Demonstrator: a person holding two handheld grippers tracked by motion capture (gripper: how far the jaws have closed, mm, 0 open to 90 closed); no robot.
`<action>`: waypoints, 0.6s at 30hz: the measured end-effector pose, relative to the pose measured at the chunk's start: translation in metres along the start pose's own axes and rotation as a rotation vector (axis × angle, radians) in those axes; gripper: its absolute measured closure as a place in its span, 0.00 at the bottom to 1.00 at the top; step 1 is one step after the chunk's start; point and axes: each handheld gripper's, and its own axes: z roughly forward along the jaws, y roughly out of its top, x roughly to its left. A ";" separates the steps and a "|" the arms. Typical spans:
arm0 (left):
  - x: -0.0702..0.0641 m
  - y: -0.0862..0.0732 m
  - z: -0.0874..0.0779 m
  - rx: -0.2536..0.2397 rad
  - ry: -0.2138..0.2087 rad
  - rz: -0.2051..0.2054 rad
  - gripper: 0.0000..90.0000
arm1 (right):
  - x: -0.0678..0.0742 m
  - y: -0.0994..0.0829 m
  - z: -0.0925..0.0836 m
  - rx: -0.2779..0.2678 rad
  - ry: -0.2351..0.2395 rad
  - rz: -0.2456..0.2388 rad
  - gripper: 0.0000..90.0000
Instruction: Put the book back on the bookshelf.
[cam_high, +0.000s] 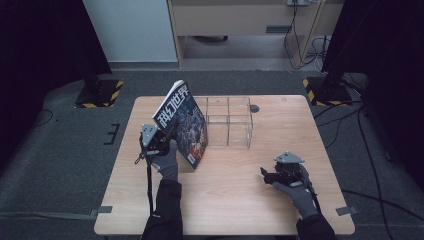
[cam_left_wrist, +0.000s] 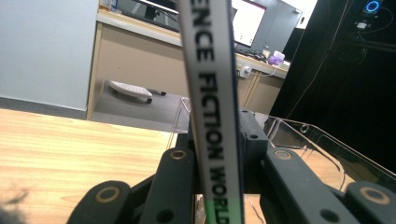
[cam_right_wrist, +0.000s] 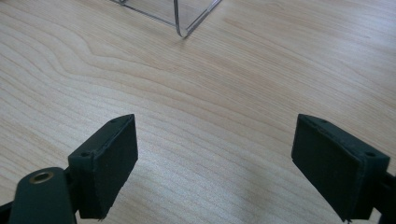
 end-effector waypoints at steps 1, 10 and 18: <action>0.001 -0.001 -0.001 0.002 -0.004 -0.003 0.87 | 0.000 0.000 0.000 0.002 -0.001 -0.004 0.16; 0.007 -0.001 -0.011 -0.001 -0.036 -0.038 0.86 | 0.000 0.000 0.000 0.002 -0.001 0.006 0.16; 0.006 0.009 -0.009 0.004 -0.040 -0.034 0.89 | 0.000 0.000 0.000 0.002 0.001 0.006 0.16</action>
